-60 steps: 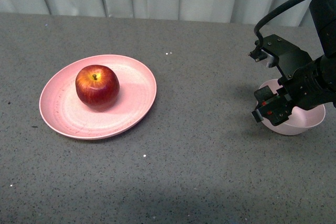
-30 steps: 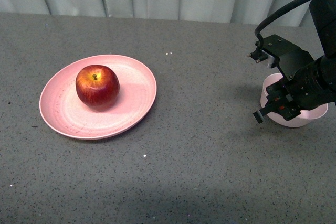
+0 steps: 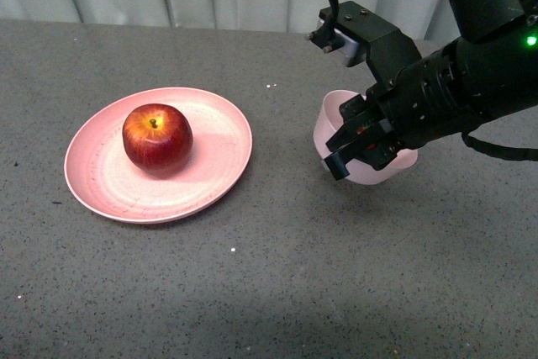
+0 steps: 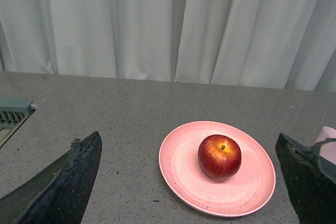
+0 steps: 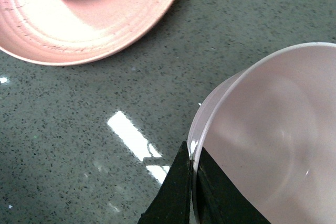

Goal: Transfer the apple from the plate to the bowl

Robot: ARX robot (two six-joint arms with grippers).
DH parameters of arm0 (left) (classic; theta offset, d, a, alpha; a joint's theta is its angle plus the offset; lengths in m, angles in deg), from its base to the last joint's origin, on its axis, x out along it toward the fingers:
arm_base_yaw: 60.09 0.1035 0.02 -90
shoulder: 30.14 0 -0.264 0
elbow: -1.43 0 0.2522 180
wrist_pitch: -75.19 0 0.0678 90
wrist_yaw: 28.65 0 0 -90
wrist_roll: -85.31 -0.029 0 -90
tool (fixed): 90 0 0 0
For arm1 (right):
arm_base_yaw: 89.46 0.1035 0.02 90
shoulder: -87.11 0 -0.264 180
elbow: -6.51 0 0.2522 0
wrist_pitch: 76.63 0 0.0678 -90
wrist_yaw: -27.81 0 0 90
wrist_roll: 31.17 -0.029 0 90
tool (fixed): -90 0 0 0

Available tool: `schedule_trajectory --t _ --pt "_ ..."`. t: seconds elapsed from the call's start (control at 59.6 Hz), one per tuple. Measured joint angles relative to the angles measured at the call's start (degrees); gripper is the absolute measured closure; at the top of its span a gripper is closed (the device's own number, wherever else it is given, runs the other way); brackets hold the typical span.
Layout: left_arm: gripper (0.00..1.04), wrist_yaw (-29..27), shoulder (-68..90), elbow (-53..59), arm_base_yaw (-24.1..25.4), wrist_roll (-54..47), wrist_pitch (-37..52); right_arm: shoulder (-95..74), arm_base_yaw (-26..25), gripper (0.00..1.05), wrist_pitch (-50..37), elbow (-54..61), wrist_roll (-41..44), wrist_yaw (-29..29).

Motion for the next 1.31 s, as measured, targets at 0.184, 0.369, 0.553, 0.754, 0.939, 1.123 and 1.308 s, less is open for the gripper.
schedule_trajectory --t 0.184,0.369,0.553,0.754,0.939,1.123,1.308 --pt "0.07 0.0 0.0 0.0 0.0 0.0 0.0 -3.4 2.6 1.04 0.2 -2.6 -0.7 -0.6" --pt "0.07 0.0 0.0 0.0 0.0 0.0 0.0 -6.2 4.1 1.04 0.0 -5.4 -1.6 -1.2" --pt "0.07 0.0 0.0 0.0 0.0 0.0 0.0 -7.7 4.7 1.04 -1.0 -6.3 -2.1 -0.8" --pt "0.07 0.0 0.0 0.0 0.0 0.0 0.0 -7.8 4.9 0.79 -5.5 -5.4 -2.6 -0.9" --pt "0.07 0.0 0.0 0.0 0.0 0.0 0.0 -6.3 4.4 0.49 -12.5 -2.0 -5.6 -0.9" --pt "0.07 0.0 0.0 0.0 0.0 0.0 0.0 1.4 1.6 0.14 -28.8 6.1 -10.1 8.9" --pt "0.07 0.0 0.0 0.0 0.0 0.0 0.0 10.2 -2.2 0.09 -44.2 18.1 -10.0 22.4"
